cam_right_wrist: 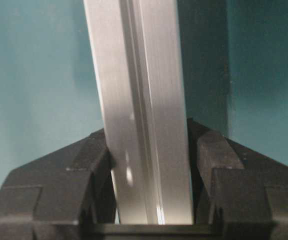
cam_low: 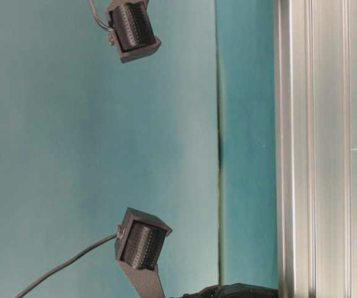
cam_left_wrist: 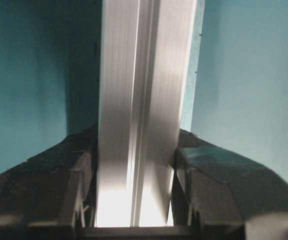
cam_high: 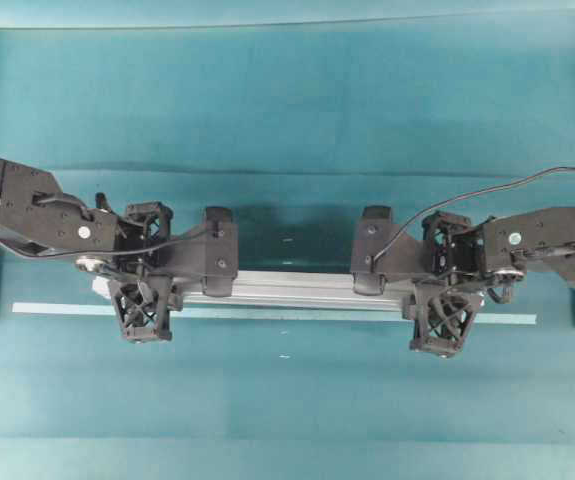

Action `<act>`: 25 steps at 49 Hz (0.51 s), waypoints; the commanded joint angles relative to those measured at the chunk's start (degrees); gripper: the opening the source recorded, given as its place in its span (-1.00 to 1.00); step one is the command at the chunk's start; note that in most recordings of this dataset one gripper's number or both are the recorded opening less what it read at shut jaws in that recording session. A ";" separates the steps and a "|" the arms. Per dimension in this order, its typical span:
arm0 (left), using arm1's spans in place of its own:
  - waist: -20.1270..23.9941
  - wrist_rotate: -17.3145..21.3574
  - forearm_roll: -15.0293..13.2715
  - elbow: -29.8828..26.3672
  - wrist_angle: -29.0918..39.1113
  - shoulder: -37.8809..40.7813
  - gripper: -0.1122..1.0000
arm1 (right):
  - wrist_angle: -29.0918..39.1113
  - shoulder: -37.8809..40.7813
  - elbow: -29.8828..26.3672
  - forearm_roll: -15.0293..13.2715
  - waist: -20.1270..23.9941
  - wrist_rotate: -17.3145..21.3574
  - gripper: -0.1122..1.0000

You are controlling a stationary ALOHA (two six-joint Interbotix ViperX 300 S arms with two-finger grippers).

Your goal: Lift the metal rail with both hands.

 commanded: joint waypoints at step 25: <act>-0.70 -2.20 -0.18 1.41 -2.29 0.18 -0.29 | -0.88 1.58 0.00 0.35 0.09 0.70 -0.13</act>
